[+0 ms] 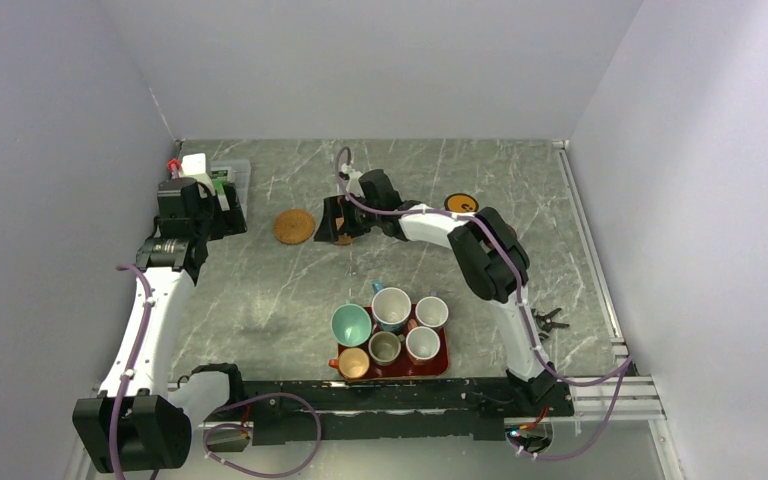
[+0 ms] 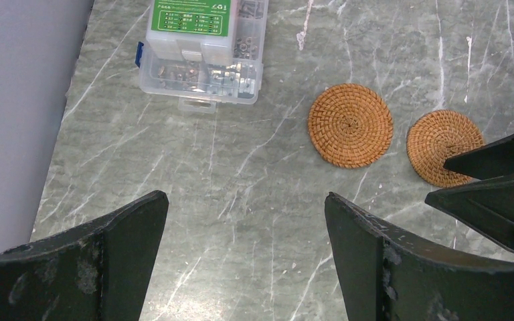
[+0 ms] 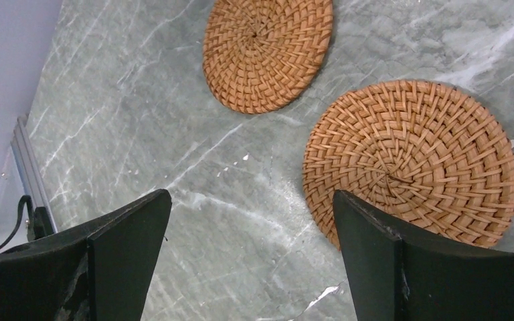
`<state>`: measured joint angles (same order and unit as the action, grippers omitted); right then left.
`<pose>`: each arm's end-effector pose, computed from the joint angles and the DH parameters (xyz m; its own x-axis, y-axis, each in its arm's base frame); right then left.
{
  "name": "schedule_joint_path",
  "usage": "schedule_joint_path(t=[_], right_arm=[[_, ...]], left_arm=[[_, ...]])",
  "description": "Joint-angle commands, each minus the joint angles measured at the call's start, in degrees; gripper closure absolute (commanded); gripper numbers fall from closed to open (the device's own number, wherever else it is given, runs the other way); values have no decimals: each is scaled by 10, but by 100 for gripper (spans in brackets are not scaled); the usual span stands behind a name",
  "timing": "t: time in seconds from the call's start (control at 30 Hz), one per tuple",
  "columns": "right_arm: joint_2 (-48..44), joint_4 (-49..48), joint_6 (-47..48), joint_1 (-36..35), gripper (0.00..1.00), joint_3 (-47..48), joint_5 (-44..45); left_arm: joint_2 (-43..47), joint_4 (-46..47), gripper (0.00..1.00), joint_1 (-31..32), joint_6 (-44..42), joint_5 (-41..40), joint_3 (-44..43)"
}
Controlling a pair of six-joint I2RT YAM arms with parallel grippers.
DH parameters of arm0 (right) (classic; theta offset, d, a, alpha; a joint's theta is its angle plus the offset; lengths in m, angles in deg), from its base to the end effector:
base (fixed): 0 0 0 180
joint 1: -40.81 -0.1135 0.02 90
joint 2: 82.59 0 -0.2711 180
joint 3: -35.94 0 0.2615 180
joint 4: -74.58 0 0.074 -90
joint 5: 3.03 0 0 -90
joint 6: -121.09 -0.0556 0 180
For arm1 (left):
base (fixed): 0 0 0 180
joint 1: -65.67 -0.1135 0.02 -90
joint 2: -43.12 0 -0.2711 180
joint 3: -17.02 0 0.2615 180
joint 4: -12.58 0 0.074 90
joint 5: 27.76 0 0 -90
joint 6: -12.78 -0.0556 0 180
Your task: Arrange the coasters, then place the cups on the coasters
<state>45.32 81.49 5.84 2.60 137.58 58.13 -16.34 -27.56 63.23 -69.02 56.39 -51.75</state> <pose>0.3950 0.3450 0.1445 -0.7554 -0.1191 -0.6444 -0.5935 0.5411 0.5958 0.2509 0.0164 0.3230 -0.4883 -0.1628 -0.8574 -0.2015 0.9769 -0.0708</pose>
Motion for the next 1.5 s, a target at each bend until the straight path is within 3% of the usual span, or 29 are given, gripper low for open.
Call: schedule_joint_path(t=[0.0, 0.5, 0.77, 1.17, 1.47], right_arm=[[-72, -19, -12, 11, 3, 7, 4], [-143, 2, -19, 157, 6, -134, 55], [-126, 25, -5, 174, 9, -143, 93], [-87, 42, 3, 175, 13, -126, 48], [-87, 23, -19, 168, 15, -172, -19]], left_arm=[[5, 16, 7, 0, 4, 0, -3], [-1, 17, 7, 0, 7, 5, -4], [8, 14, 7, 0, 8, 4, -5], [13, 13, 7, 0, 8, 5, -5], [16, 13, 7, 0, 8, 5, -5]])
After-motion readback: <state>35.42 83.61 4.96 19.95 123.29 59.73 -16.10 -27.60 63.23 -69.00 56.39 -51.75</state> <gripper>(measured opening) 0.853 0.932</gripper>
